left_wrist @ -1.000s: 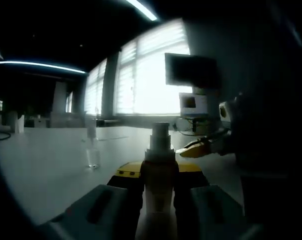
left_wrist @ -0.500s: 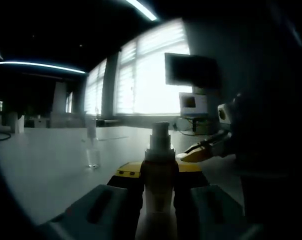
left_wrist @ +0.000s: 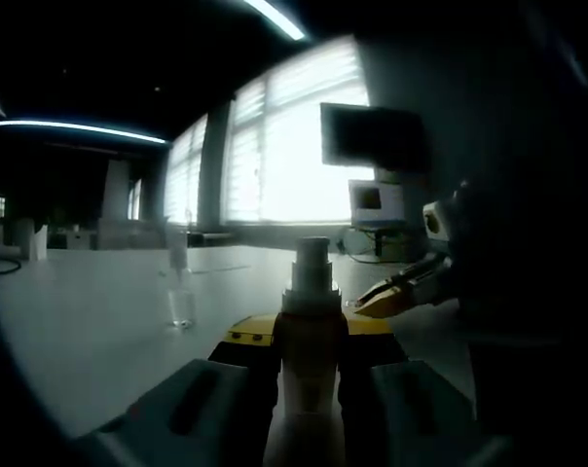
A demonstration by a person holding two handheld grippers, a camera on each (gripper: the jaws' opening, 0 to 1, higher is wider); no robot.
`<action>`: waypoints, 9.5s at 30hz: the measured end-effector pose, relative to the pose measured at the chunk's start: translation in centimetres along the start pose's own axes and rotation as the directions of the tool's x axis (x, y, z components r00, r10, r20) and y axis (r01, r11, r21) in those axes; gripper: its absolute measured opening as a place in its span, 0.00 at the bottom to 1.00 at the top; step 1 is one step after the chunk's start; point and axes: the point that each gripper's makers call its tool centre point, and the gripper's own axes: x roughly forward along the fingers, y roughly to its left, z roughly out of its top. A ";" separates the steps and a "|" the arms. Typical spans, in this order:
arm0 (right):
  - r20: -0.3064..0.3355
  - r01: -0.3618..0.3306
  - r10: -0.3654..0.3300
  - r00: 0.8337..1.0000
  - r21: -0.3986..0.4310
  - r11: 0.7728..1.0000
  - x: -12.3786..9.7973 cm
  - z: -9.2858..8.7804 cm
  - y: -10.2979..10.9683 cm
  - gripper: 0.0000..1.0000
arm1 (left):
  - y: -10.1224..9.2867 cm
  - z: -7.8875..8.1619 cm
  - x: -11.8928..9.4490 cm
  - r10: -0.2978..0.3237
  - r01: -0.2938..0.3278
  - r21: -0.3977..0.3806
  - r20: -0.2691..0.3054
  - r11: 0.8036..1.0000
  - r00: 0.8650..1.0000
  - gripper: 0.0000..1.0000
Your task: Clamp pump bottle remove cover press pump head put on cover
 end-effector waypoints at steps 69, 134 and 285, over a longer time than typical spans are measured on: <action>0.336 -0.062 0.081 0.938 -0.067 0.996 -3.1 8.5 2.6 0.26 | 0.1 -0.1 0.0 0.004 -0.004 -0.007 -0.002 1.000 1.000 0.13; 0.192 -0.297 0.412 0.891 -0.439 0.848 -2.3 11.8 12.2 0.20 | -0.4 -0.1 0.1 -0.011 0.011 -0.003 -0.005 1.000 1.000 0.13; -0.895 -0.892 0.157 0.418 -0.437 -0.119 0.0 9.0 16.7 0.00 | -0.3 0.3 -0.2 -0.021 0.021 -0.021 -0.003 1.000 1.000 0.13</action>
